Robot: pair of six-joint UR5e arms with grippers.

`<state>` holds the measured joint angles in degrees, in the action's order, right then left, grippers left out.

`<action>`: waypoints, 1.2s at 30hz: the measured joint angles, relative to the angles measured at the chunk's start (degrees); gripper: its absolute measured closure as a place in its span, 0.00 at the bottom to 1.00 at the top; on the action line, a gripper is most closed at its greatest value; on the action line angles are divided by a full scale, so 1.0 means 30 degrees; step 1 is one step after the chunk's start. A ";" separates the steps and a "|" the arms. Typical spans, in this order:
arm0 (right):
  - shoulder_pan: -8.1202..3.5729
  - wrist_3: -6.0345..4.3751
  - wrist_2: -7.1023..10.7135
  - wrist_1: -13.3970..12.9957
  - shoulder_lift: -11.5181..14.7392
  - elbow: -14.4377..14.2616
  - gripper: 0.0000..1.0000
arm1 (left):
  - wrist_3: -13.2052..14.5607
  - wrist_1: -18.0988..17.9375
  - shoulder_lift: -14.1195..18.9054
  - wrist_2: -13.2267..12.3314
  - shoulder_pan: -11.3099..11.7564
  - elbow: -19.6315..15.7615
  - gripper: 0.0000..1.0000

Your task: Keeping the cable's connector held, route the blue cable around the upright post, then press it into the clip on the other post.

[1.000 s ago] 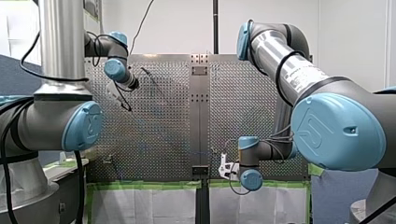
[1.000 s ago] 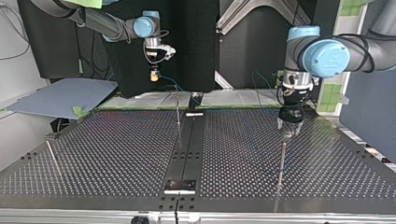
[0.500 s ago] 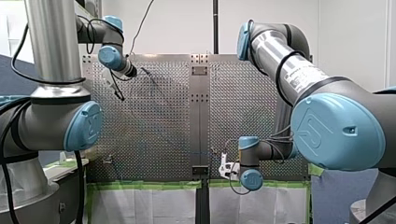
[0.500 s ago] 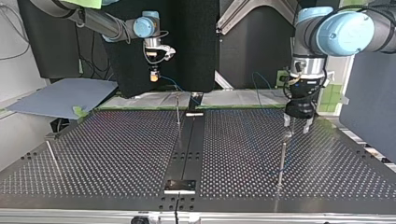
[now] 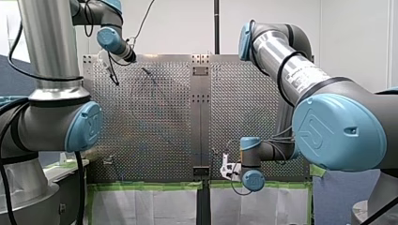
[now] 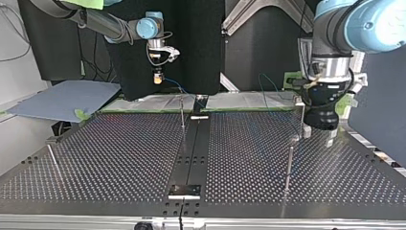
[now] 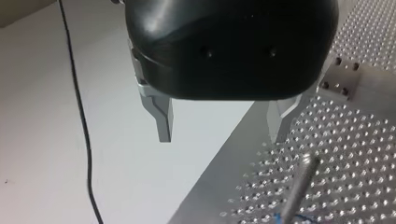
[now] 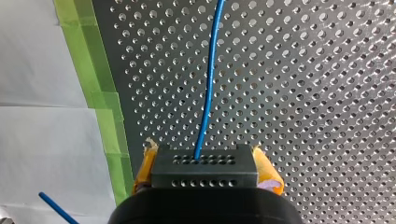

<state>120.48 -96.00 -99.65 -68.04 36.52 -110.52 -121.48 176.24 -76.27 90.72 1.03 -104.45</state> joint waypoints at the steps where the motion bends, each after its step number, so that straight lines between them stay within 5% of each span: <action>1: -0.0002 -0.0011 0.0008 0.0000 0.0000 0.0001 1.00 | 0.0242 0.0240 -0.0115 0.0134 -0.0050 0.0244 0.00; 10: -0.0007 -0.0056 0.0132 0.0002 0.0000 0.0000 1.00 | 0.1980 0.1980 -0.0555 0.0261 -0.0339 0.1861 0.00; 20: -0.0007 -0.0057 0.0138 0.0012 0.0000 0.0002 1.00 | 0.3922 0.3861 -0.0887 0.0231 -0.0640 0.2064 0.00; 36: -0.0008 -0.0057 0.0149 0.0004 -0.0004 -0.0001 1.00 | 0.7022 0.3899 -0.1231 0.0024 -0.0970 0.2071 0.00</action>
<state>120.45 -96.17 -99.20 -68.02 36.51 -110.53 -100.41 187.93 -79.97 90.79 -1.89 -98.24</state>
